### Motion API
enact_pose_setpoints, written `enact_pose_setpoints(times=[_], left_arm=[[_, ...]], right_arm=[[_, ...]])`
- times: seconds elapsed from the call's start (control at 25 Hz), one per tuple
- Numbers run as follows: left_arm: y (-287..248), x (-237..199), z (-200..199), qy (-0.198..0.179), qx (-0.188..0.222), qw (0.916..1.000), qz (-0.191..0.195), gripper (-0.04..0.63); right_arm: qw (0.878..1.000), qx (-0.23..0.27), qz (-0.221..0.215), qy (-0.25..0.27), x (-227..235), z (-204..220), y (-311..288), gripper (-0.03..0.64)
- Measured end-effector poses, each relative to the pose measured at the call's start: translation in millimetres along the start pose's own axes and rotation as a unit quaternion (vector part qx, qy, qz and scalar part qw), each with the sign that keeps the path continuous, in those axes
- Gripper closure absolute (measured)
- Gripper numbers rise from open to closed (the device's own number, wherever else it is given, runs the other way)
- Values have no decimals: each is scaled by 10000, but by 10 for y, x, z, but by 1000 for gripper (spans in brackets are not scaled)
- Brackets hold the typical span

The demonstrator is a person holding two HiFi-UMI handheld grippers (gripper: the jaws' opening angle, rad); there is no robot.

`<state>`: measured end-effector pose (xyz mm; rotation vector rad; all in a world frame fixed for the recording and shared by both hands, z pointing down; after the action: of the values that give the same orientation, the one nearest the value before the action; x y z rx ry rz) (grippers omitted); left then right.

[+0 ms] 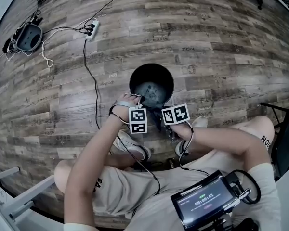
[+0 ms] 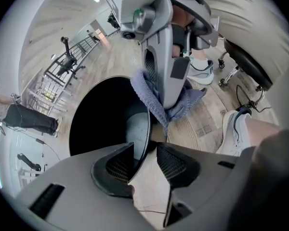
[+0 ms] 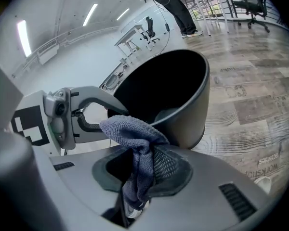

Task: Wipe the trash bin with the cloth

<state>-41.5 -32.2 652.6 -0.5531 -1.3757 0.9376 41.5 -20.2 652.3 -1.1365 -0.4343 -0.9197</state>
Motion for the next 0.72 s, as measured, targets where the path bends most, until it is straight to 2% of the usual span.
enact_pose_setpoints(times=[0.72], left_arm=[[-22, -33, -78, 266, 82, 9994, -209, 434]], right_arm=[[9974, -279, 494, 443, 673, 310, -554, 537]])
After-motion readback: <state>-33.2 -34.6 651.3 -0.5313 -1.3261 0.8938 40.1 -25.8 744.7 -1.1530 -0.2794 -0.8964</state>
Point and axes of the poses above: the fingertips, and each gripper's own axes: y backward along the fingers, x to its right, z out of its underside, the point moved 4 cm from there along y, backward along the fingers, and after that the axes turned 15 degrees about -z, right-handed, at the moved point
